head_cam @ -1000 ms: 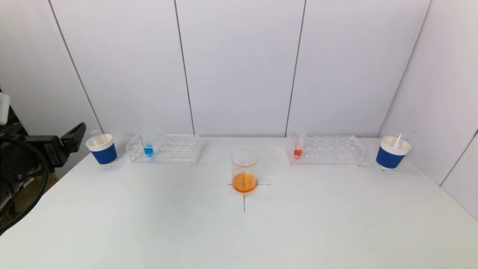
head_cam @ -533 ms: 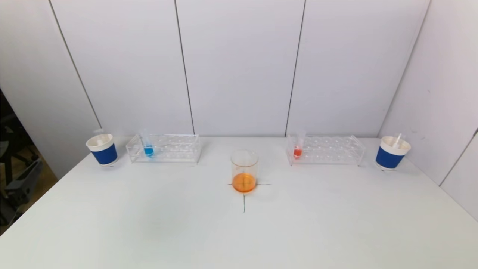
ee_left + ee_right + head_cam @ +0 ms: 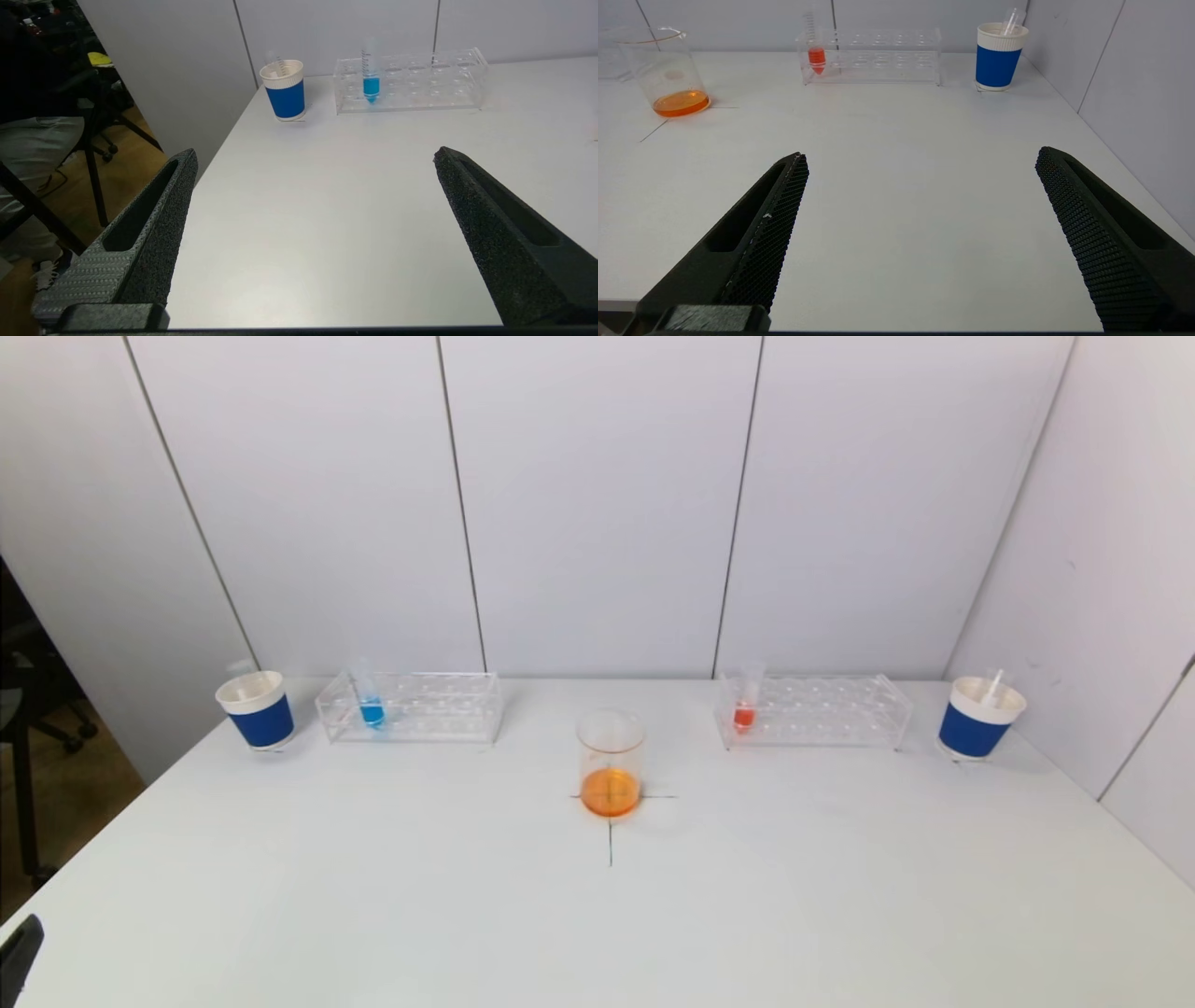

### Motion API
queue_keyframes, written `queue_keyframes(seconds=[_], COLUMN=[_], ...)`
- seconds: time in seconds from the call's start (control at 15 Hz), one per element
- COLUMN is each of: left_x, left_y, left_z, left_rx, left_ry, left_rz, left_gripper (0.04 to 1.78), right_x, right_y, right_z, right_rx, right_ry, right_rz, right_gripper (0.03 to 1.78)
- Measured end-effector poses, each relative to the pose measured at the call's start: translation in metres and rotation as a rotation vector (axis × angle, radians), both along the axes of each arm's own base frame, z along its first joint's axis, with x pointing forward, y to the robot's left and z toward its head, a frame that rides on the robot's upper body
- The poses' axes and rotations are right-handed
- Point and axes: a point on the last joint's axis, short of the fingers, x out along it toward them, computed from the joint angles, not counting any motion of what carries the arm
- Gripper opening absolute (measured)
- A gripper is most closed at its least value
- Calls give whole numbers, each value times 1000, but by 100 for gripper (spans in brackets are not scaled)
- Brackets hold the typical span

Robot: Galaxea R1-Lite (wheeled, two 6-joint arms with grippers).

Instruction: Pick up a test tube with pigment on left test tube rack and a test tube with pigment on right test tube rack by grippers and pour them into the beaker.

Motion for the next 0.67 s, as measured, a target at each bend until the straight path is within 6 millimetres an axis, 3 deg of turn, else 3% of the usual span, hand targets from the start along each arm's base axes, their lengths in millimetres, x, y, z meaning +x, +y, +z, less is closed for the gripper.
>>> queue_keyframes(seconds=[0.33,0.67], left_x=[-26,-35], left_y=[-2,-3], left_z=[-29,-57], left_rx=[3,-1], left_ry=[2,21], left_rz=[-83,-127], left_gripper=[176,176], right_x=[0,0], right_y=[0,0], right_z=[0,0], right_rx=[0,0], right_ry=[0,0], right_rz=[0,0], right_gripper=[177,177])
